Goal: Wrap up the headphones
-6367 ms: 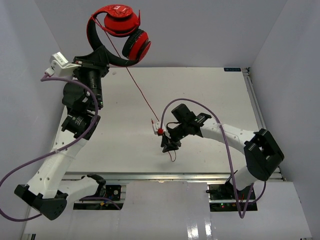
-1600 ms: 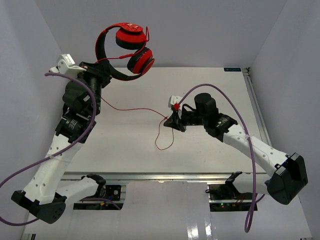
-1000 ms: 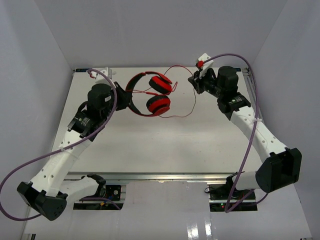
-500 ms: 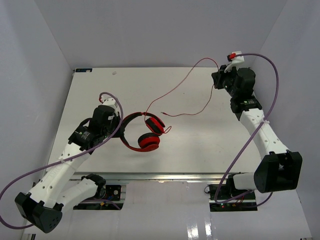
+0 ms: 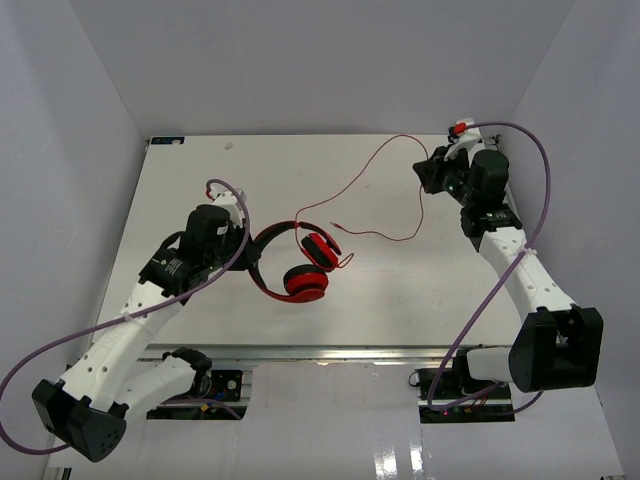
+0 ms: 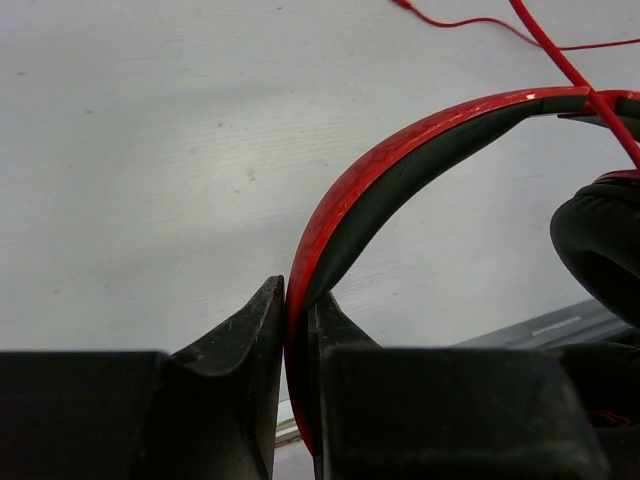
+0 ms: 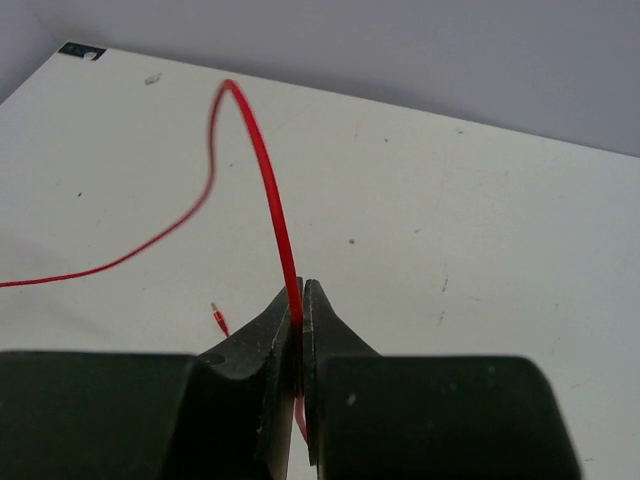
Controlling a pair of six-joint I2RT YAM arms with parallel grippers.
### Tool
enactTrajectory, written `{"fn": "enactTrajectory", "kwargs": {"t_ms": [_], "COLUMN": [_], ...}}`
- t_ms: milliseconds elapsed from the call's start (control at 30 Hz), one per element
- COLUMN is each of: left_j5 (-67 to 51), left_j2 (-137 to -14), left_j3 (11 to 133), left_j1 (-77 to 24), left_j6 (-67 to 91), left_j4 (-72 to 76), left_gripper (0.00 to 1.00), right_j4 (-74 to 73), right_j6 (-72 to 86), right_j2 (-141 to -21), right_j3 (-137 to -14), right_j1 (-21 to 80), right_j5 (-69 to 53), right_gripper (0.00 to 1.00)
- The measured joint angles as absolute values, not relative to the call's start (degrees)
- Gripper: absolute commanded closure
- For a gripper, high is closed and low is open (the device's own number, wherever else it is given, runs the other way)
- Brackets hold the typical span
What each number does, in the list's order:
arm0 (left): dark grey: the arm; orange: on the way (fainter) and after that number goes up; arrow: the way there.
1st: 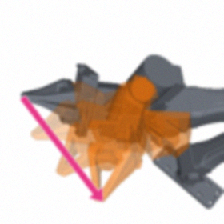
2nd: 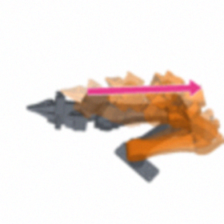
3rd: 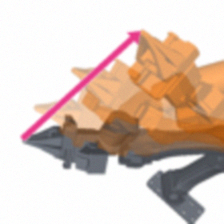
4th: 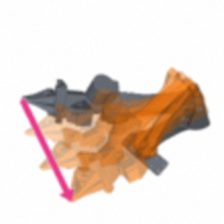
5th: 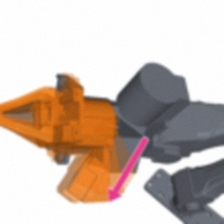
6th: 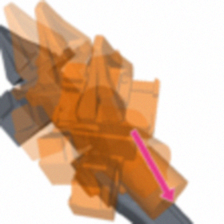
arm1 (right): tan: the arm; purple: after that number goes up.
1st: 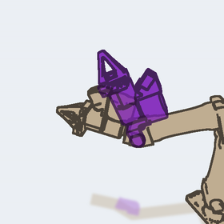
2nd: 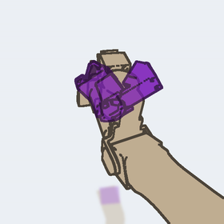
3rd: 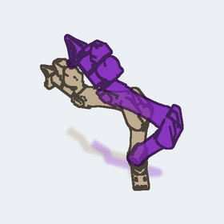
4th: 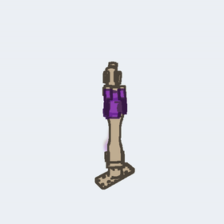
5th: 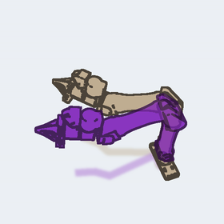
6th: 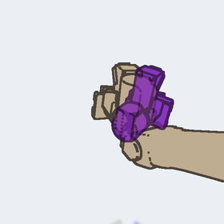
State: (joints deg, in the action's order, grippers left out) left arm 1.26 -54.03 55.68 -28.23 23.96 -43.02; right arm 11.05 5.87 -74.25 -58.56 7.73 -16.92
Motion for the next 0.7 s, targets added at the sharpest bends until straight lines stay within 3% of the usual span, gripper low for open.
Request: {"fn": "enactTrajectory", "kwargs": {"t_ms": [300, 700], "left_j5": [-3.75, 16.36], "left_j2": [-57.86, -69.82], "left_j3": [64.85, 84.35], "left_j1": [-28.27, -28.25], "left_j6": [28.32, 29.91], "left_j4": [-38.58, -35.63], "left_gripper": [1.0, 1.0], "right_j4": [13.95, 13.39], "right_j6": [6.07, -2.4], "right_j2": [-74.9, -70.23], "right_j3": [-51.06, -40.34], "right_j1": [9.08, 17.35], "right_j5": [-28.46, -43.84], "right_gripper": [0.92, 0.92]}}
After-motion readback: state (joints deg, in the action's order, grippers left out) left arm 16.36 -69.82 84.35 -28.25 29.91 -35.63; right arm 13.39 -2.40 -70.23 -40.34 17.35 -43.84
